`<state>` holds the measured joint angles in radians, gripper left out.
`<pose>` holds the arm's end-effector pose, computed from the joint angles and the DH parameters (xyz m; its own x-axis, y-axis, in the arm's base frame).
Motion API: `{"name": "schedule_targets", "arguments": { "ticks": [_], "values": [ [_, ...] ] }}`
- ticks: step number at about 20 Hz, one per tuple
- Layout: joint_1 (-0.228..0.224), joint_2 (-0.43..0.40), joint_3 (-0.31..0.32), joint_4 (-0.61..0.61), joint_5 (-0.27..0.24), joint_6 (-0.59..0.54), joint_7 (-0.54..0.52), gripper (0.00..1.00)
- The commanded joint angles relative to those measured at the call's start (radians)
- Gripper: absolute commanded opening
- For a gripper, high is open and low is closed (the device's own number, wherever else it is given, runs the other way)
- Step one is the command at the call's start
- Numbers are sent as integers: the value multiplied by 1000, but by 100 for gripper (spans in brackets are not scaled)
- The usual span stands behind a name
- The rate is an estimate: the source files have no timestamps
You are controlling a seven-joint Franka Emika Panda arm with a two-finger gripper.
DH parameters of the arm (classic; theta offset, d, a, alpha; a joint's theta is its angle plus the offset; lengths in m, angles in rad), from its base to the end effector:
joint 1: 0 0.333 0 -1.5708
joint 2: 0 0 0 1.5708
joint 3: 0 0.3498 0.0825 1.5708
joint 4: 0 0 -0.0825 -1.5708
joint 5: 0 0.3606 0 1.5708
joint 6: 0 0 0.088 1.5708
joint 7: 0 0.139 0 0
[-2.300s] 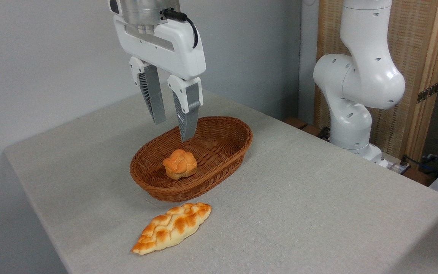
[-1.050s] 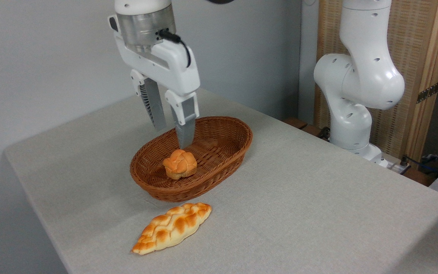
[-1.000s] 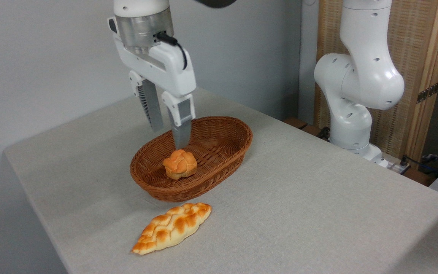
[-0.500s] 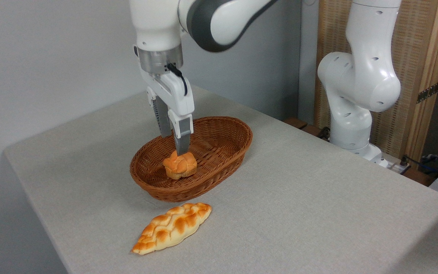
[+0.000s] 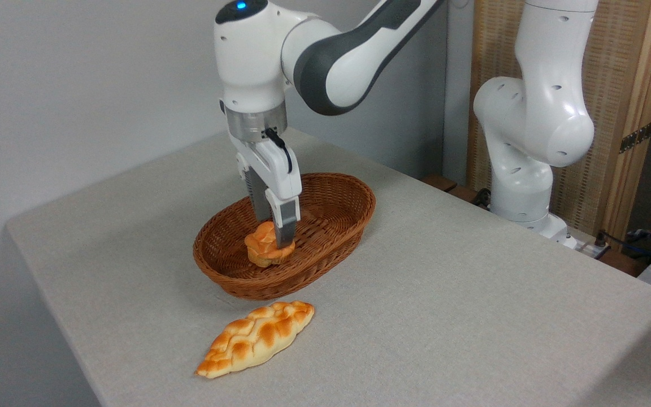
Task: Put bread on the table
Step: 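Lower the open gripper into the basket around the orange bun, then close the gripper on the orange bun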
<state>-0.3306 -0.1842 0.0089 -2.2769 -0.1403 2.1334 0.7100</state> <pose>0.4378 -0.1562 0.4490 0.5738 -0.8119 0.1074 -0.8190 -0.5696 0.0697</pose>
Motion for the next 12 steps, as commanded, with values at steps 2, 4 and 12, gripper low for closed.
{"name": "schedule_targets", "arguments": {
  "ticks": [2, 4, 12],
  "values": [
    [-16, -24, 17, -52, 30, 60, 34, 100],
    [-15, -23, 17, -52, 36, 77, 34, 98],
    [-10, -24, 25, -50, 33, 79, 36, 42]
  ]
}}
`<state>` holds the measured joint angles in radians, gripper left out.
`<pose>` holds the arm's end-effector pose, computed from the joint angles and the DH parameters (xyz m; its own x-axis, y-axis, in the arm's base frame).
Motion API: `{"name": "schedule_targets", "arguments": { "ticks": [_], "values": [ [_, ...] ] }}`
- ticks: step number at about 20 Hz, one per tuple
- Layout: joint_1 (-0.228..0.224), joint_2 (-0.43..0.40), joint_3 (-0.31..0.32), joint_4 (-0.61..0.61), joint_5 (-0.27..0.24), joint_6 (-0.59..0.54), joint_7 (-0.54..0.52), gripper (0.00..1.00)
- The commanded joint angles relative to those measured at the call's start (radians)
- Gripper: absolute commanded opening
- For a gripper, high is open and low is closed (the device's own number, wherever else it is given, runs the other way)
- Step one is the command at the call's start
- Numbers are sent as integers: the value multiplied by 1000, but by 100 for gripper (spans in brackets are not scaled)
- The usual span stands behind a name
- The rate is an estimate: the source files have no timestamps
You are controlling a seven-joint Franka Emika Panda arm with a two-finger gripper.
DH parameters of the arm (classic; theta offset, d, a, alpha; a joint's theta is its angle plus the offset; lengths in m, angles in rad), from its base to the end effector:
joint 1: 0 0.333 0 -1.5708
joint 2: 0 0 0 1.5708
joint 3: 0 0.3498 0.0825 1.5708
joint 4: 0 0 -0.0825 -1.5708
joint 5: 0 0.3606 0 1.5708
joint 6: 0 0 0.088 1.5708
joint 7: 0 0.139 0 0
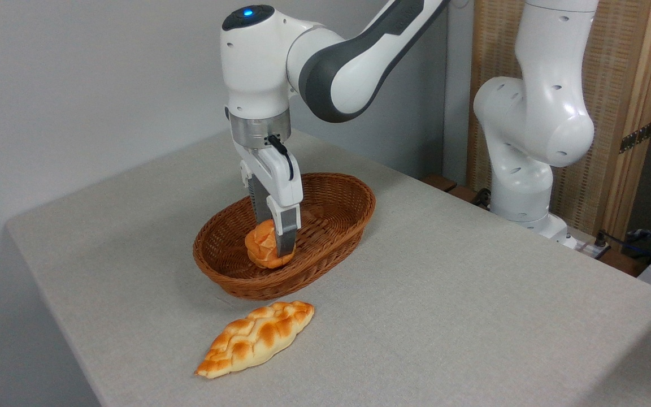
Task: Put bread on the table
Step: 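Close the gripper on the orange bun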
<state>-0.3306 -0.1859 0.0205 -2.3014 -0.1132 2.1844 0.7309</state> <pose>0.4409 -0.1485 0.4435 0.5555 -0.8235 0.1157 -0.8306 -0.5559 0.0311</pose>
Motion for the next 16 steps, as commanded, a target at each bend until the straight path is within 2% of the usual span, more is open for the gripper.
{"name": "schedule_targets", "arguments": {
  "ticks": [1, 9, 12, 16],
  "values": [
    [-10, -23, 13, -27, 6, 28, 18, 42],
    [-8, -32, 15, -26, 7, 12, 19, 39],
    [-8, -73, 65, -9, 7, -66, 19, 33],
    [-8, -69, 78, 72, 9, -178, 21, 30]
  ]
}}
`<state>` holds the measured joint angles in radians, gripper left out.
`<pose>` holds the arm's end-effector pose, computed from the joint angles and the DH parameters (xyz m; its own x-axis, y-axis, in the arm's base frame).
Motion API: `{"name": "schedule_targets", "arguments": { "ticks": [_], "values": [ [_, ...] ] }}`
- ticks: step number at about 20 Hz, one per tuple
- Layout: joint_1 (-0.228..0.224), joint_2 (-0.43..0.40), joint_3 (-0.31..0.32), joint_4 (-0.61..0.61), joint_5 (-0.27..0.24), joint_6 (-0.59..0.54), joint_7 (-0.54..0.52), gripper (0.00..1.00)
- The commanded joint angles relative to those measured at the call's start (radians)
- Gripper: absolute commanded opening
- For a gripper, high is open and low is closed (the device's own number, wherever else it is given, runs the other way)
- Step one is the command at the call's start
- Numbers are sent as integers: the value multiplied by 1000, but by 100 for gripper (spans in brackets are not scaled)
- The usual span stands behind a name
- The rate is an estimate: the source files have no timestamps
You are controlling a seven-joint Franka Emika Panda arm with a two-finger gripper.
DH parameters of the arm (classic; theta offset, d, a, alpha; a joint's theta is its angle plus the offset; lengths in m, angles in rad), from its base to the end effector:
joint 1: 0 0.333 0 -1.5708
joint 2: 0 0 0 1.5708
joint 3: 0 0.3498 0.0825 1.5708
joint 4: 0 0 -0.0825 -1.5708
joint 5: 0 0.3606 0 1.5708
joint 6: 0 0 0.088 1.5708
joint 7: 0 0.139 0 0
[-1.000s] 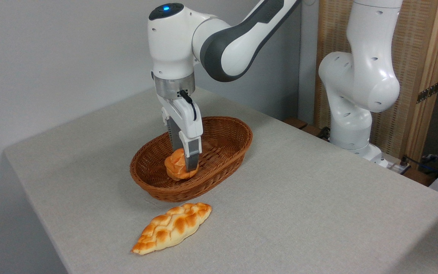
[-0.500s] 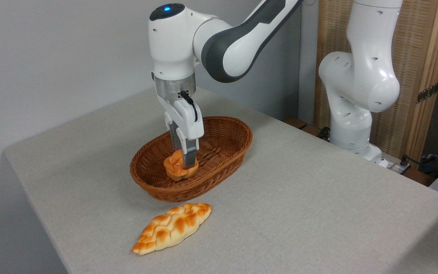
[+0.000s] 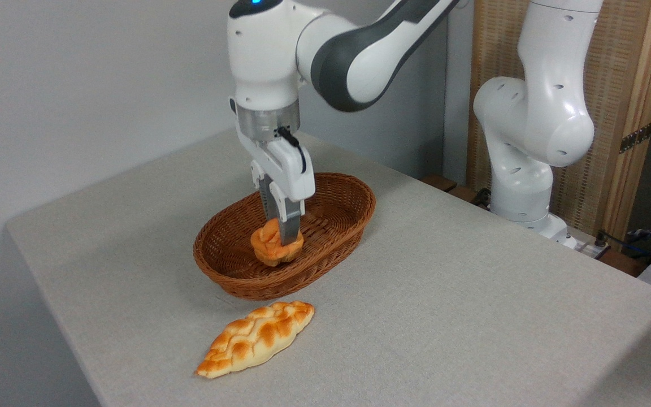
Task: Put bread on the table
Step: 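Lift the bun out of the basket and carry it beside the braided pastry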
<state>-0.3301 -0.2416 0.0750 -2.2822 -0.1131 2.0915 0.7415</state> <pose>0.4341 -0.1207 0.4686 0.5850 -0.8030 0.1142 -0.8108 -0.5827 0.0560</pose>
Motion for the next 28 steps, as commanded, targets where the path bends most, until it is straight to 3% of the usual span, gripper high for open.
{"name": "schedule_targets", "arguments": {
  "ticks": [1, 8, 11, 13, 16, 17, 21, 22, 23, 28],
  "values": [
    [-9, -15, 40, 72, 9, -108, 12, 30],
    [-6, -10, 143, 200, 18, -163, 18, 30],
    [0, 7, 204, 230, 111, -163, 56, 33],
    [16, 15, 221, 233, 196, -163, 61, 38],
    [37, 48, 241, 233, 366, -157, 88, 44],
    [37, 62, 253, 233, 383, -157, 87, 46],
    [34, 91, 253, 231, 388, -163, 84, 64],
    [33, 91, 253, 231, 388, -162, 84, 77],
    [31, 91, 250, 231, 391, -154, 84, 97],
    [25, 96, 244, 230, 400, -154, 82, 100]
  ]
}}
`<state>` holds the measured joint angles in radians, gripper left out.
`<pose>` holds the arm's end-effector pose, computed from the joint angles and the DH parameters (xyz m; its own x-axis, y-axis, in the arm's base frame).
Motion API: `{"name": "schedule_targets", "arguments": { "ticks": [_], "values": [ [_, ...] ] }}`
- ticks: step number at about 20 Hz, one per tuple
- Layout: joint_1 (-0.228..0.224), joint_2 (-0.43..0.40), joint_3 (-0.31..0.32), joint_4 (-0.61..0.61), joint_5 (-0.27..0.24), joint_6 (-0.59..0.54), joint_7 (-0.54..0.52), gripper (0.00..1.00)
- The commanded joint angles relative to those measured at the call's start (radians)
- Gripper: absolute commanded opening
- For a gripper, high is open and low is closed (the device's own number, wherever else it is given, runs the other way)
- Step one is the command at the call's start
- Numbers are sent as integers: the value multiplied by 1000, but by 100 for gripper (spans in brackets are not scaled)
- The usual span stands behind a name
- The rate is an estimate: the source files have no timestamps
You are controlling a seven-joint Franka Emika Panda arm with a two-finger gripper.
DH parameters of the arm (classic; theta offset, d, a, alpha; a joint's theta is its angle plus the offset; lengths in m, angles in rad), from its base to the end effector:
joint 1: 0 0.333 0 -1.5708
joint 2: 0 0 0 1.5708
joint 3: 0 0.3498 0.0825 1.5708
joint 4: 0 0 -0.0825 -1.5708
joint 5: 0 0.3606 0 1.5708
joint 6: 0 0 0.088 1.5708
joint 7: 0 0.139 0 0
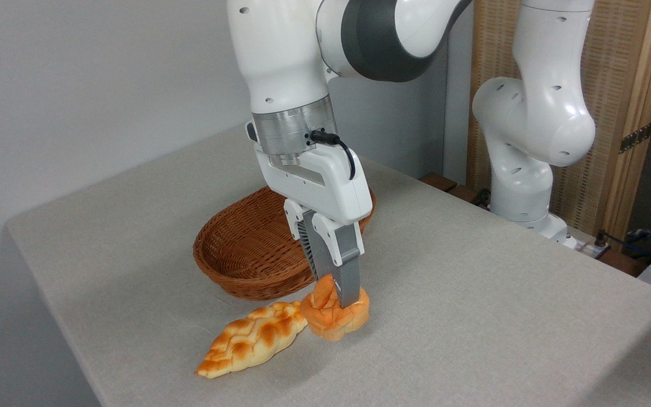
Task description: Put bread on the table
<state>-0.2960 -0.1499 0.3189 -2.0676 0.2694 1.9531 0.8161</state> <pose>0.4911 0.0435 0.5086 0.6294 -0.7652 -0.1351 -0.7763 -0.6112 -0.1544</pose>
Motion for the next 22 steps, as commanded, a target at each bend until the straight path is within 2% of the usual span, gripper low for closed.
{"name": "schedule_targets", "arguments": {
  "ticks": [1, 12, 13, 16, 18, 19, 21, 22],
  "values": [
    [-9, 9, -1, 17, 16, -14, 3, 100],
    [-20, 13, -3, 17, 2, -8, -5, 100],
    [-20, 24, -4, 20, -12, -14, -27, 100],
    [-19, 53, -32, 116, -97, -58, -161, 100],
    [-19, 69, -34, 206, -127, -155, -166, 100],
    [-17, 67, -37, 243, -159, -193, -167, 100],
    [15, 69, -95, 311, -241, -252, -172, 100],
    [68, 69, -144, 339, -263, -267, -175, 100]
  ]
}}
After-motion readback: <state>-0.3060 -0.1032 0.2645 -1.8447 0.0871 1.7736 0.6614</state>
